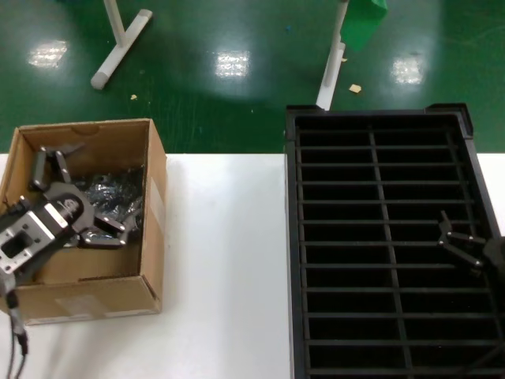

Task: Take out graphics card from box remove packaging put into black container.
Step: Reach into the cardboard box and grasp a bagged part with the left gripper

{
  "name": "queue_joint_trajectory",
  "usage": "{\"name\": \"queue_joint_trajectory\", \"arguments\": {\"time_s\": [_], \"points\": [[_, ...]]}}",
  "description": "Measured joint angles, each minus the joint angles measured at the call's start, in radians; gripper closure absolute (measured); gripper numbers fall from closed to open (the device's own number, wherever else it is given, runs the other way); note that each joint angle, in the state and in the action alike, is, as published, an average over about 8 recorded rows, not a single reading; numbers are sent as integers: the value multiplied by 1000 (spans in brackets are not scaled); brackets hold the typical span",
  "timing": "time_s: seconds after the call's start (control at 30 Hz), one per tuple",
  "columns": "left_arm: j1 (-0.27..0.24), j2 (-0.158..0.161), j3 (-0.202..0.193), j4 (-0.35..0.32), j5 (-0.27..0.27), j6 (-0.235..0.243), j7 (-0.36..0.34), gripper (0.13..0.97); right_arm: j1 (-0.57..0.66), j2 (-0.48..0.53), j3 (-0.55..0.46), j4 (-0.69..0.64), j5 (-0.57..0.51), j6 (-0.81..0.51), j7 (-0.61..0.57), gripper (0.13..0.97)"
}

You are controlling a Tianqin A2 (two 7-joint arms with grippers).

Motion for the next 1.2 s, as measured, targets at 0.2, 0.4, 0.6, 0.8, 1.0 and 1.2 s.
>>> {"name": "queue_joint_trajectory", "arguments": {"time_s": [0.2, 0.4, 0.6, 0.8, 1.0, 1.2], "points": [[1, -54, -9, -26, 17, -9, 42, 132, 0, 0, 0, 0, 0, 0, 0, 129], [14, -97, -22, -8, 29, -20, 90, 132, 0, 0, 0, 0, 0, 0, 0, 129], [-10, -135, 16, 61, 72, -17, 149, 132, 0, 0, 0, 0, 0, 0, 0, 129], [-82, -151, 88, 132, 132, -12, 200, 132, 0, 0, 0, 0, 0, 0, 0, 129], [-155, -143, 165, 190, 191, -14, 222, 132, 0, 0, 0, 0, 0, 0, 0, 129], [-212, -122, 214, 250, 222, -14, 269, 132, 0, 0, 0, 0, 0, 0, 0, 129]]}}
